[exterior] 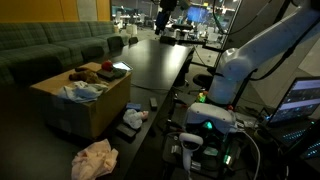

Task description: Place the turnip plushie on the table, then the duster on the box, then the left duster on the table, then the blue sponge on the box, then the white towel on the table, then the white cloth on the box, then the small brown object on the table, then the duster on the box, then the moose on the table, and finally, the peach shirt on the box

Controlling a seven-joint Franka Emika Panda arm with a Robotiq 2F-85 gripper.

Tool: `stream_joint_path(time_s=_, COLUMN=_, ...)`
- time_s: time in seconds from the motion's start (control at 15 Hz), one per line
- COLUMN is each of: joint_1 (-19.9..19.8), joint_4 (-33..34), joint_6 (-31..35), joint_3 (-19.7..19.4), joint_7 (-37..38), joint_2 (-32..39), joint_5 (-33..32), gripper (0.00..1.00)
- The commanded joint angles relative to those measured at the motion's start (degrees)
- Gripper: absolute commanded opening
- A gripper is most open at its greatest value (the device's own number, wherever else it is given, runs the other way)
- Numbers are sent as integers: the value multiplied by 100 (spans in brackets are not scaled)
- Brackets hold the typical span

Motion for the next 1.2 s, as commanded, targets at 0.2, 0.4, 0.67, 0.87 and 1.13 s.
stream_joint_path(time_s=0.2, joint_1=138, joint_4=543, joint_6=356, joint_3=107, joint_7=50, joint_2=724, joint_5=-51, gripper=100)
stream_joint_path(time_s=0.4, joint_1=198, joint_4=654, joint_6=369, joint_3=137, joint_7=8, joint_2=905, joint_5=-54, gripper=100)
stream_joint_path(time_s=0.67, joint_1=243, joint_4=706, joint_6=380, joint_3=129, joint_7=-48, joint_2=974, joint_5=-70, gripper=100)
stream_joint_path(time_s=0.87, joint_1=250, joint_4=777, joint_6=405, joint_3=97, joint_7=-112, joint_2=1067, joint_5=-72, gripper=100)
stream_joint_path(time_s=1.13, joint_1=279, joint_4=1242, joint_6=819, joint_3=-45, joint_7=-386, joint_2=2165, joint_5=-35, gripper=100)
